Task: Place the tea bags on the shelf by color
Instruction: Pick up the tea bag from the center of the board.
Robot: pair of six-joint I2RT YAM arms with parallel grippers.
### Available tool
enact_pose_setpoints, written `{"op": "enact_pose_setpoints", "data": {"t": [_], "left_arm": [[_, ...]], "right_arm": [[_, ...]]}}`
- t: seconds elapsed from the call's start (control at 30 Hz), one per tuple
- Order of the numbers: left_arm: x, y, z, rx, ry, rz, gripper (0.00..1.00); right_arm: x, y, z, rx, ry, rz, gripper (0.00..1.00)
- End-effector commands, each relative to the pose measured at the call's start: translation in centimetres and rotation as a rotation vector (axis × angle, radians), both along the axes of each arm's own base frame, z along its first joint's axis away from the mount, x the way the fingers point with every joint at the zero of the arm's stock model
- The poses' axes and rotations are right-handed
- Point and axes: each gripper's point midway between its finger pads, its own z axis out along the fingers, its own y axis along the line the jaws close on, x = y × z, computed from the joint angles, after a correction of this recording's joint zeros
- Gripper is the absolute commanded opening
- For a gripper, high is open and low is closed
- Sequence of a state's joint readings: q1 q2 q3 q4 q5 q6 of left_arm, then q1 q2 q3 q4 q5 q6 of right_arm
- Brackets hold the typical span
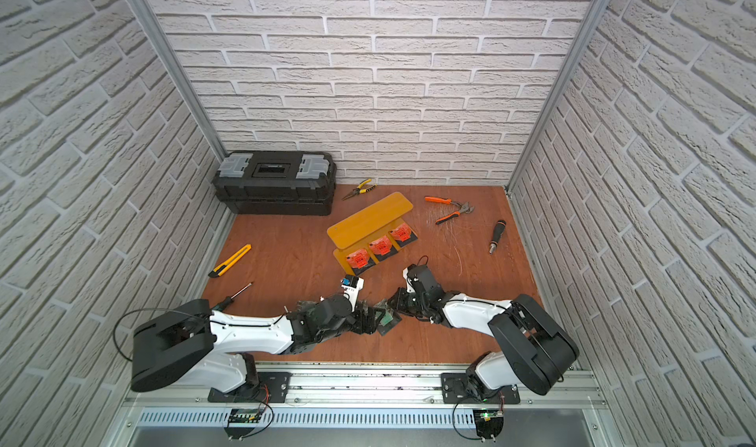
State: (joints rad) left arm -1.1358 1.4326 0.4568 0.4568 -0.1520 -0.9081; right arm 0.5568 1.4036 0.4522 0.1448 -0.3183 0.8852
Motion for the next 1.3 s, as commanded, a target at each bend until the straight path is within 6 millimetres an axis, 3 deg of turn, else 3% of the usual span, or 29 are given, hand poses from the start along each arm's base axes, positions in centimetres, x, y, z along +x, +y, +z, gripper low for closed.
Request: {"op": "enact_pose_setpoints", "data": {"t": [0.0, 0.37, 0.63, 1.0, 1.27], "left_arm": [[-0.6, -1.2, 0.8, -0.045, -0.029, -0.055, 0.94], [-1.3, -3.1, 0.8, -0.046, -0.039, -0.112, 0.93], [-1.3, -3.1, 0.4, -0.042, -0.035, -0.111, 0.94], [-1.3, -3.3, -0.4, -0.040, -0.027, -0.106, 0.93], [-1.3, -2.9, -1.3, -0.024, -0.006, -0.089, 0.93]], "right_arm": [[-0.5, -0.5, 1.3, -0.001, -0.052, 0.012, 0.26], [-2.7, -2.9, 2.5, -0.053, -0.020, -0.041, 0.36], [-4.1, -2.3, 2.2, -0.015, 0.022, 0.008, 0.47], [-4.7, -2.6, 3.0, 0.010, -0.008, 0.010, 0.51], [-5.3, -2.5, 2.5, 0.028, 0.028, 0.009, 0.47]]}}
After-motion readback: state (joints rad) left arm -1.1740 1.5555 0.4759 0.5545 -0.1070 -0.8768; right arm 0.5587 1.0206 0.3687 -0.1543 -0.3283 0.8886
